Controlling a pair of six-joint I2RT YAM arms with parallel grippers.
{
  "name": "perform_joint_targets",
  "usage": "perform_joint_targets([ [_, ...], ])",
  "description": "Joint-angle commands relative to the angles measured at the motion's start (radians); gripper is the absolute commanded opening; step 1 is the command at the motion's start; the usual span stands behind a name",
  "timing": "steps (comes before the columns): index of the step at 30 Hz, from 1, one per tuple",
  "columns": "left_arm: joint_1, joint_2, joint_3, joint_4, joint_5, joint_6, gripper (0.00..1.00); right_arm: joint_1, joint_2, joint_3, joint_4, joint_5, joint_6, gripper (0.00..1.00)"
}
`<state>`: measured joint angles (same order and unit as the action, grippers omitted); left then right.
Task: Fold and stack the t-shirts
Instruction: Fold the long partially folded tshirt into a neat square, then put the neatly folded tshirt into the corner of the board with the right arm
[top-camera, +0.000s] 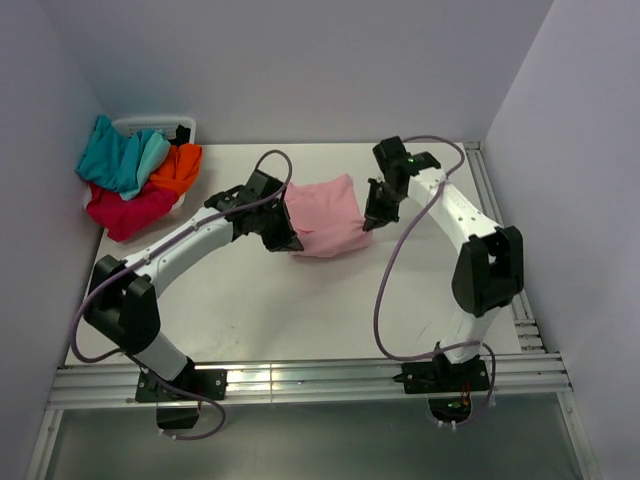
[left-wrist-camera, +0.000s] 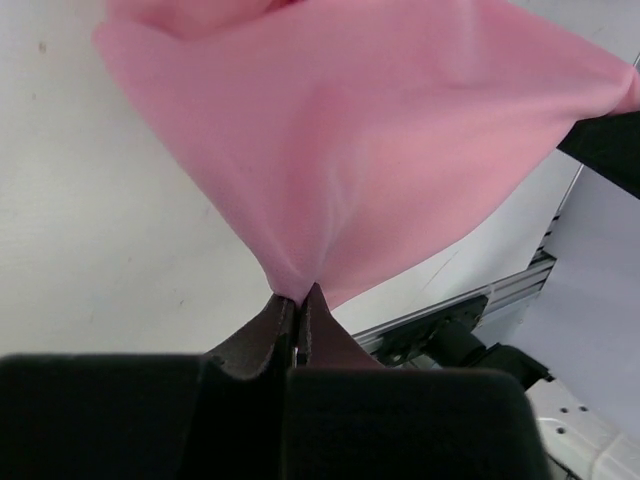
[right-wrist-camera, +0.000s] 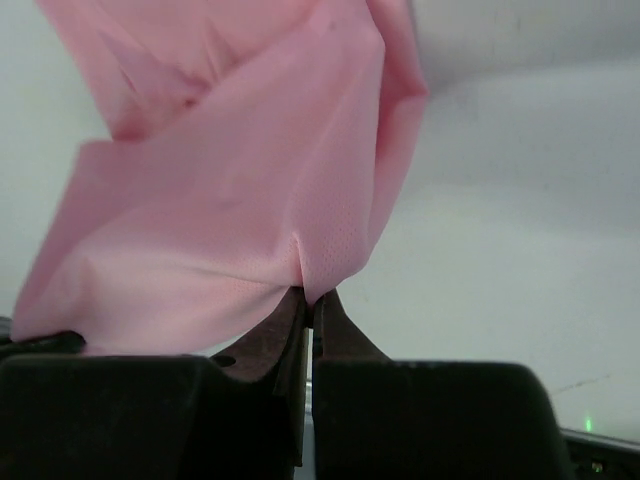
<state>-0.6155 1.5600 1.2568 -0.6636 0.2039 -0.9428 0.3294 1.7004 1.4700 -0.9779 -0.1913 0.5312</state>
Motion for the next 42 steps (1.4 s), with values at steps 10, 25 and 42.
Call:
perform_joint_targets([
  [10, 0.295, 0.658, 0.814, -0.056, 0.043, 0.118, 0.52, -0.11, 0.761, 1.142, -0.136, -0.073, 0.019, 0.79],
  [25, 0.384, 0.506, 0.555, 0.104, -0.035, 0.012, 0.99, -0.15, 0.312, 0.263, 0.304, -0.114, -0.002, 1.0],
  [42, 0.321, 0.189, 0.208, 0.065, -0.046, 0.067, 1.0, -0.135, 0.52, 0.239, 0.351, -0.022, 0.05, 0.87],
])
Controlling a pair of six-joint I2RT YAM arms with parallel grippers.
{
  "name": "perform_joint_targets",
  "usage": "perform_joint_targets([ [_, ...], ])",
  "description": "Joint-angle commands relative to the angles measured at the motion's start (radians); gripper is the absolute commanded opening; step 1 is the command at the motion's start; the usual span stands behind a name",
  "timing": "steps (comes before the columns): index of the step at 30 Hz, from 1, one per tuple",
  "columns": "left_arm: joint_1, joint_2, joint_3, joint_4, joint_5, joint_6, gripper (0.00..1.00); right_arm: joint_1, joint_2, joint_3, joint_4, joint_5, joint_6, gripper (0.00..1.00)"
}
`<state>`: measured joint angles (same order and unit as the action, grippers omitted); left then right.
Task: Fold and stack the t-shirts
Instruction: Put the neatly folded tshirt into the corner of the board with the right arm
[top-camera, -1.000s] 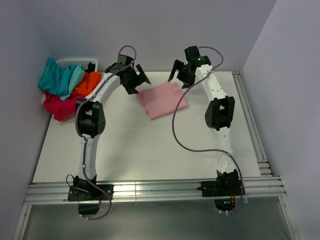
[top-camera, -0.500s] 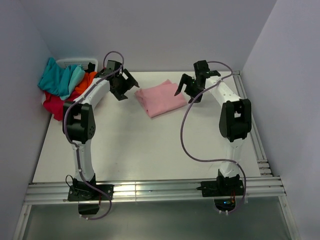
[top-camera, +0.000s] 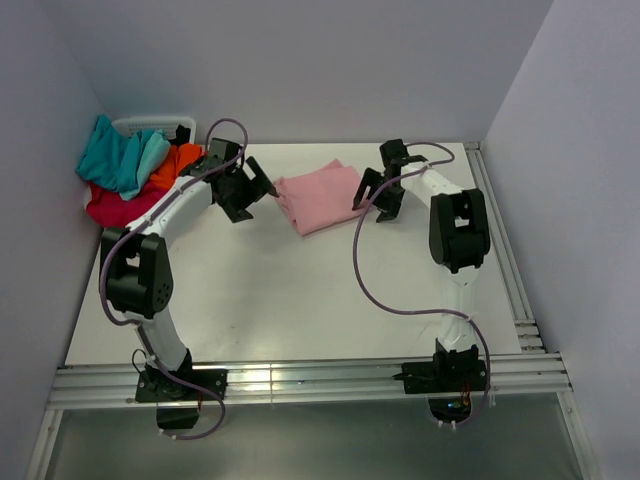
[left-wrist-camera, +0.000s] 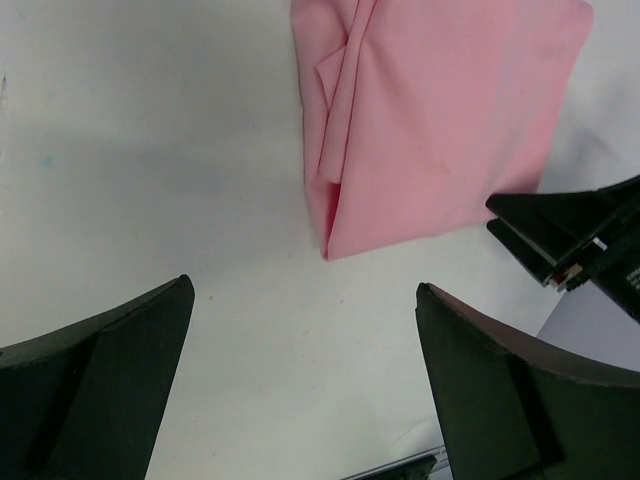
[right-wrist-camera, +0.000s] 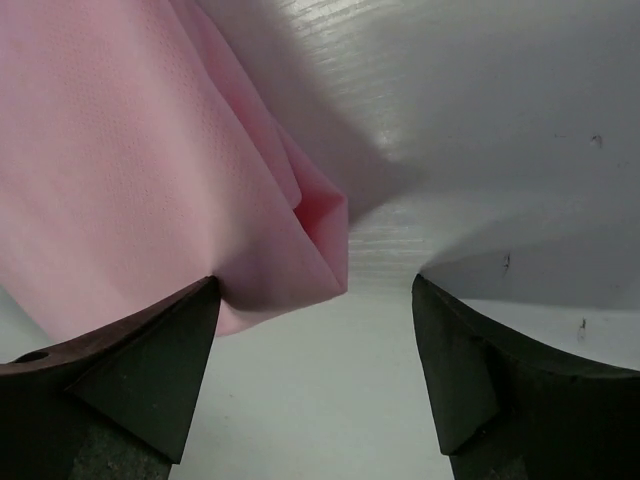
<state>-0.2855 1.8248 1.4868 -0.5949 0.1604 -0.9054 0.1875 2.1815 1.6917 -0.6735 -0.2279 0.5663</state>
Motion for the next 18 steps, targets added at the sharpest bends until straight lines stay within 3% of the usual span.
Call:
perform_joint_targets([
  [1, -0.012, -0.094, -0.025, -0.012, -0.015, 0.034, 1.0, 0.006, 0.061, 0.051, 0.042, 0.012, 0.015, 0.83],
  [3, -0.02, -0.113, -0.034, -0.042, -0.024, 0.048, 0.99, 0.007, 0.104, 0.072, 0.052, 0.001, 0.015, 0.73],
  [5, -0.023, -0.142, -0.043, -0.065, -0.033, 0.059, 0.99, 0.006, 0.121, 0.094, 0.066, -0.004, 0.02, 0.55],
  [6, -0.023, -0.159, -0.046, -0.074, -0.039, 0.062, 0.99, 0.006, 0.141, 0.118, 0.072, -0.008, 0.021, 0.45],
  [7, -0.023, -0.165, -0.048, -0.08, -0.042, 0.068, 1.0, 0.003, 0.149, 0.135, 0.071, -0.011, 0.023, 0.26],
  [10, -0.024, -0.185, -0.048, -0.105, -0.048, 0.08, 0.99, -0.01, 0.19, 0.215, 0.049, -0.013, 0.018, 0.01],
  [18, -0.035, -0.2, -0.069, -0.126, -0.05, 0.106, 0.99, -0.147, 0.212, 0.338, -0.009, 0.092, 0.082, 0.0],
])
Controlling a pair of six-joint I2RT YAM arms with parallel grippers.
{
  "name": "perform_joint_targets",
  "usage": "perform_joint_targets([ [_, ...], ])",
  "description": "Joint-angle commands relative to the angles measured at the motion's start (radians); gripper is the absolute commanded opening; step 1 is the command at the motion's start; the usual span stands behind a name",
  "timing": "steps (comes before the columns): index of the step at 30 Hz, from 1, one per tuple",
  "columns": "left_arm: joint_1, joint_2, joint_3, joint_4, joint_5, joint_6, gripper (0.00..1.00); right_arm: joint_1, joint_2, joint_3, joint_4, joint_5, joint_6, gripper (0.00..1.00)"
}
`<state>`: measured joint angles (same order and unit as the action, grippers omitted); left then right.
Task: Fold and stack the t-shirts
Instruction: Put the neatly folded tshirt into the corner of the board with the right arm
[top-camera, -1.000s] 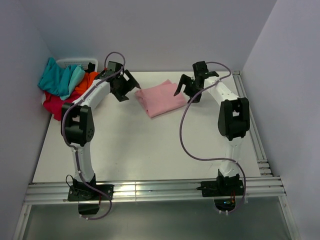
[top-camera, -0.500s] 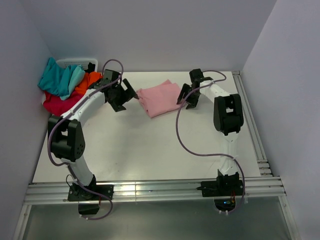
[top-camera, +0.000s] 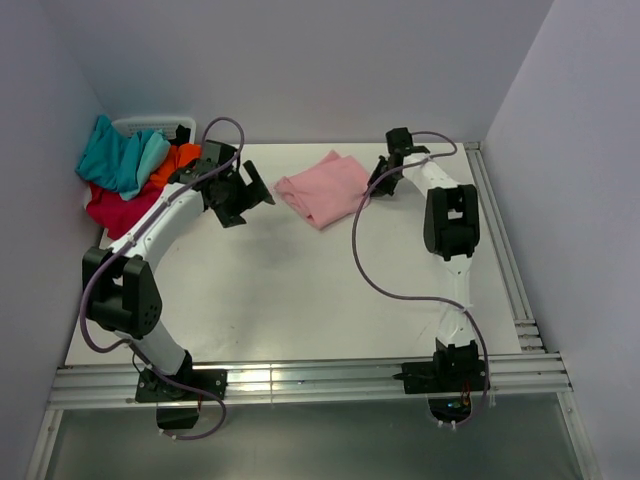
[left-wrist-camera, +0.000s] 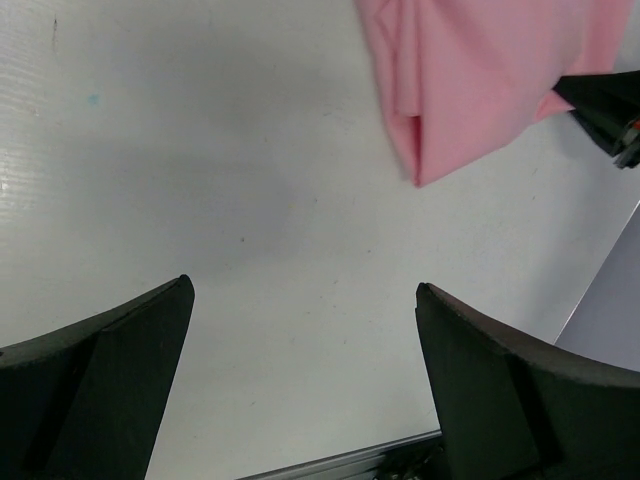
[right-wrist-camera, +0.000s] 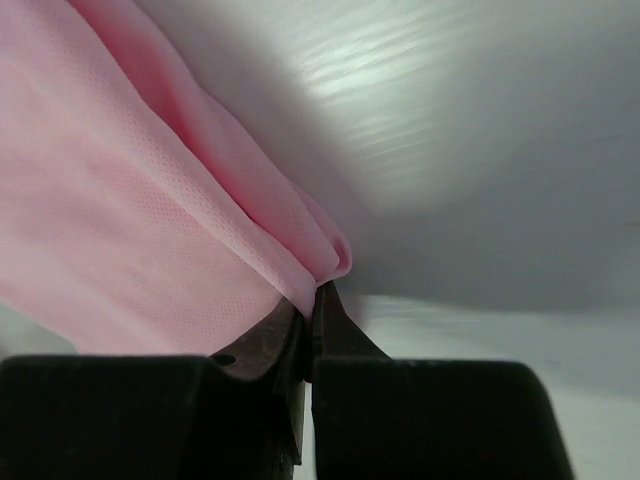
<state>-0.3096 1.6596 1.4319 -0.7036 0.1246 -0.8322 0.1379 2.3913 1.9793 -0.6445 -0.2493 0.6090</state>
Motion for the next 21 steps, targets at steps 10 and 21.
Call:
perform_joint_targets([
  [10, -0.049, 0.006, 0.012, -0.008, -0.002, 0.051, 0.99, -0.395, -0.161, -0.175, -0.026, 0.297, 0.061, 0.0],
  [21, -0.086, 0.038, 0.03, 0.01, 0.014, 0.051, 0.99, -0.436, -0.201, -0.123, -0.064, 0.203, -0.009, 1.0],
])
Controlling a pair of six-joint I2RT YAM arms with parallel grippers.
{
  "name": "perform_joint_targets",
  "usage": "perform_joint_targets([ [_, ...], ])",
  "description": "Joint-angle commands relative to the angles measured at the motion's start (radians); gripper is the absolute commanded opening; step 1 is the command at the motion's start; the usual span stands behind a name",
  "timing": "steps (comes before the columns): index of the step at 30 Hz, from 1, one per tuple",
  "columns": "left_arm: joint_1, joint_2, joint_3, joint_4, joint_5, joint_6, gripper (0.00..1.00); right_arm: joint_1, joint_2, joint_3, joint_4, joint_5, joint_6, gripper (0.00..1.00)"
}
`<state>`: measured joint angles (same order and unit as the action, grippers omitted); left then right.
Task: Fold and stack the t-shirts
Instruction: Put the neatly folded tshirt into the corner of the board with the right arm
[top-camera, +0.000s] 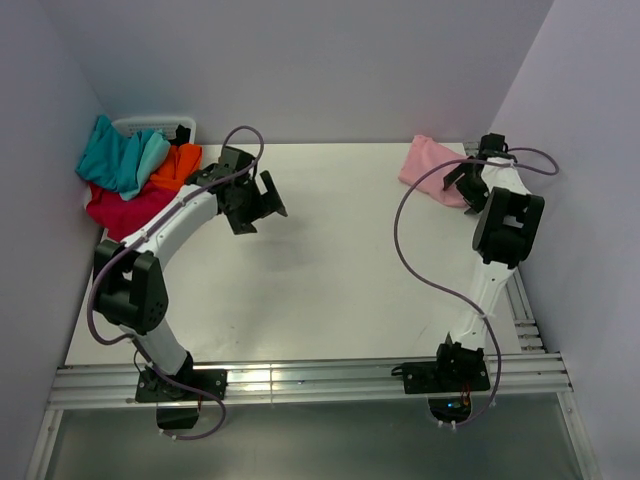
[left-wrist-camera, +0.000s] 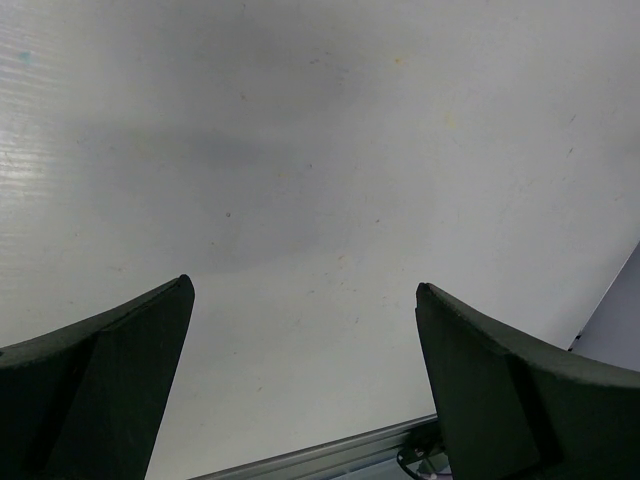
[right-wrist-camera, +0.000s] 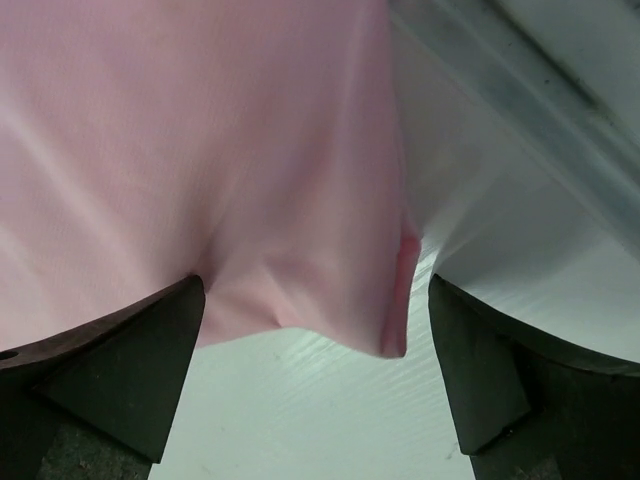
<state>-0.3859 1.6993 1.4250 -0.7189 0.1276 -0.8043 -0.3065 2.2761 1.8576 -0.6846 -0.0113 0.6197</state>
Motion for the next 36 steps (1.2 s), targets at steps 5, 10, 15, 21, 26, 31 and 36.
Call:
perform_joint_targets([
  [5, -0.015, -0.007, 0.043, 0.038, 0.007, 0.031, 0.99, 0.043, -0.208, 0.043, -0.091, -0.039, -0.026, 1.0],
  [10, -0.015, -0.012, 0.078, 0.044, -0.002, 0.073, 1.0, 0.107, -0.406, 0.025, -0.161, -0.021, -0.067, 1.0],
  [15, -0.015, -0.047, 0.1, 0.059, -0.045, 0.131, 1.0, 0.22, -0.602, -0.107, -0.216, 0.109, -0.162, 1.0],
  [21, -0.015, -0.142, 0.046, 0.149, -0.123, 0.151, 0.99, 0.356, -0.958, -0.432, -0.133, 0.171, -0.17, 1.0],
  [26, -0.015, -0.191, -0.024, 0.223, -0.148, 0.142, 1.0, 0.392, -1.087, -0.52, -0.153, 0.261, -0.199, 1.0],
  [31, -0.015, -0.156, 0.005, 0.217, -0.144, 0.14, 0.99, 0.431, -1.07, -0.508, -0.153, 0.33, -0.206, 1.0],
  [36, -0.015, -0.15, 0.035, 0.21, -0.155, 0.159, 1.0, 0.434, -1.015, -0.468, -0.156, 0.346, -0.196, 1.0],
])
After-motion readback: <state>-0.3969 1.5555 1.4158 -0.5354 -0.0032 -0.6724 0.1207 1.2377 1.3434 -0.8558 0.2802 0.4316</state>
